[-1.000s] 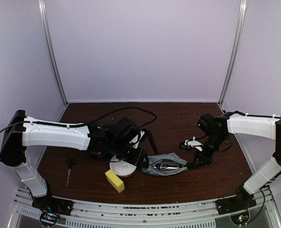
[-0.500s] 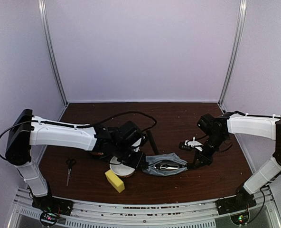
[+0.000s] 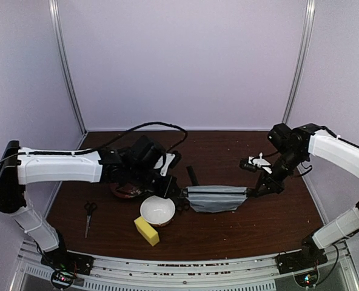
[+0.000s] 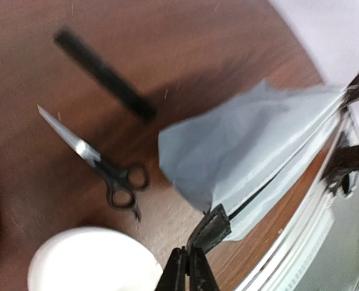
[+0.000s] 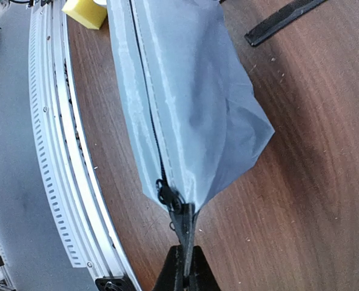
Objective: Sort the hair-cutting tools
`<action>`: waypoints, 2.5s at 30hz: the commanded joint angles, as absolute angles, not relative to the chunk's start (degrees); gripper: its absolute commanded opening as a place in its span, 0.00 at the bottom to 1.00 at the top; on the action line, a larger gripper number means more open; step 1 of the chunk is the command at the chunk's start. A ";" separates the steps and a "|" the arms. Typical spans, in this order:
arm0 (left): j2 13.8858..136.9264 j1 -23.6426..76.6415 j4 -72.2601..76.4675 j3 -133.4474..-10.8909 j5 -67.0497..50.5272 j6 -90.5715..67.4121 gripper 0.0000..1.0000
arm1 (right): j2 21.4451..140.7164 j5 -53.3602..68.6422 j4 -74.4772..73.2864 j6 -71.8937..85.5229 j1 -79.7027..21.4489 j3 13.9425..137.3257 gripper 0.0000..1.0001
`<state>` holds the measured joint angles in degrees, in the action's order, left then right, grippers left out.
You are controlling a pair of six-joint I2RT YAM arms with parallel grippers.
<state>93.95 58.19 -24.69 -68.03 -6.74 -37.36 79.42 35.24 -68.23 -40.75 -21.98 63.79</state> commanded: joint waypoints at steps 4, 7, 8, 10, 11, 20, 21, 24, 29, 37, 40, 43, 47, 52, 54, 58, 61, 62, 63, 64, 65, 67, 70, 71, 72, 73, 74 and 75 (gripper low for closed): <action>90.51 53.24 -20.27 -62.87 -10.78 -33.46 0.00 | 80.71 30.41 -80.18 -49.67 -16.10 66.10 0.00; 92.88 54.11 -17.83 -64.90 -14.94 -33.59 0.00 | 83.64 32.56 -81.17 -50.05 -15.44 66.86 0.00; 93.74 54.47 -18.07 -66.08 -15.72 -33.07 0.00 | 84.15 33.28 -81.71 -50.26 -15.47 67.10 0.00; 95.28 55.18 -19.05 -68.49 -16.75 -32.34 0.00 | 84.98 34.19 -83.07 -51.15 -15.47 67.55 0.00; 95.83 55.46 -19.49 -69.38 -17.05 -32.09 0.00 | 85.33 34.30 -83.62 -51.56 -15.42 67.78 0.00; 103.41 55.63 -21.64 -76.39 -18.34 -30.15 0.00 | 90.87 30.79 -84.44 -49.80 -12.23 71.07 0.00; 104.54 55.63 -21.90 -77.52 -18.64 -29.76 0.00 | 92.03 30.83 -84.50 -49.12 -11.69 71.93 0.00; 107.07 55.24 -20.90 -80.15 -19.32 -29.51 0.00 | 94.76 31.49 -84.51 -46.95 -9.41 74.37 0.00; 109.90 54.25 -19.95 -84.14 -20.53 -29.52 0.00 | 97.94 32.33 -84.57 -42.17 -4.99 78.26 0.01; 111.21 53.00 -19.50 -85.76 -18.16 -27.97 0.12 | 99.95 35.98 -83.30 -37.48 -3.25 80.95 0.15; 110.80 53.00 -19.47 -84.97 -17.55 -28.48 0.19 | 99.44 35.72 -81.38 -36.24 -3.25 80.32 0.28; 108.61 53.00 -19.88 -83.85 -15.34 -27.73 0.22 | 97.17 34.35 -78.57 -33.14 -3.25 80.02 0.32; 102.16 53.00 -21.14 -81.97 -9.72 -24.85 0.28 | 91.34 29.88 -73.75 -28.58 -3.61 79.74 0.37; 91.30 53.00 -28.19 -82.18 2.73 -16.22 0.98 | 83.96 26.13 -68.45 -27.45 -7.13 80.41 0.38; 87.16 53.00 -31.20 -82.91 8.44 -15.49 0.98 | 81.42 25.27 -67.10 -28.63 -11.28 80.35 0.37; 79.76 52.85 -36.39 -82.27 21.39 -16.38 0.98 | 77.50 22.26 -63.29 -29.51 -24.51 79.44 0.32; 77.35 49.33 -37.85 -78.93 19.50 -12.84 0.98 | 76.80 19.78 -59.18 -29.36 -33.57 78.37 0.26; 77.69 46.66 -38.63 -78.74 14.73 -13.62 0.98 | 77.40 19.09 -57.93 -29.18 -36.07 78.38 0.25; 78.30 43.97 -39.17 -78.90 9.66 -13.40 0.98 | 78.70 18.80 -57.10 -29.07 -38.31 78.57 0.25; 78.64 42.01 -39.14 -79.10 7.67 -13.13 0.98 | 80.06 18.69 -56.71 -29.19 -40.43 79.18 0.25; 77.97 41.03 -37.80 -78.55 8.29 -12.37 0.98 | 81.53 18.26 -56.24 -28.78 -42.19 79.89 0.24; 74.76 40.38 -30.74 -74.89 12.09 -9.37 0.98 | 84.63 18.26 -54.63 -27.65 -44.90 81.27 0.24; 72.07 39.37 -23.48 -70.87 16.26 -6.86 0.98 | 90.82 17.20 -53.80 -26.10 -48.52 84.94 0.25; 72.11 38.66 -23.19 -70.55 17.01 -7.46 0.98 | 93.04 16.60 -53.75 -25.39 -49.60 86.45 0.24; 72.11 38.31 -22.82 -69.96 18.34 -8.05 0.98 | 95.06 15.99 -53.96 -24.49 -50.45 88.30 0.24; 71.84 38.24 -21.72 -68.42 20.72 -8.31 0.98 | 97.27 15.60 -54.00 -23.69 -51.11 89.94 0.24; 71.59 38.23 -19.64 -66.44 24.97 -9.03 0.98 | 99.43 14.92 -53.90 -22.72 -51.55 91.63 0.24; 71.66 38.17 -19.46 -64.66 30.46 -10.83 0.98 | 101.59 14.44 -54.08 -21.89 -51.94 93.44 0.24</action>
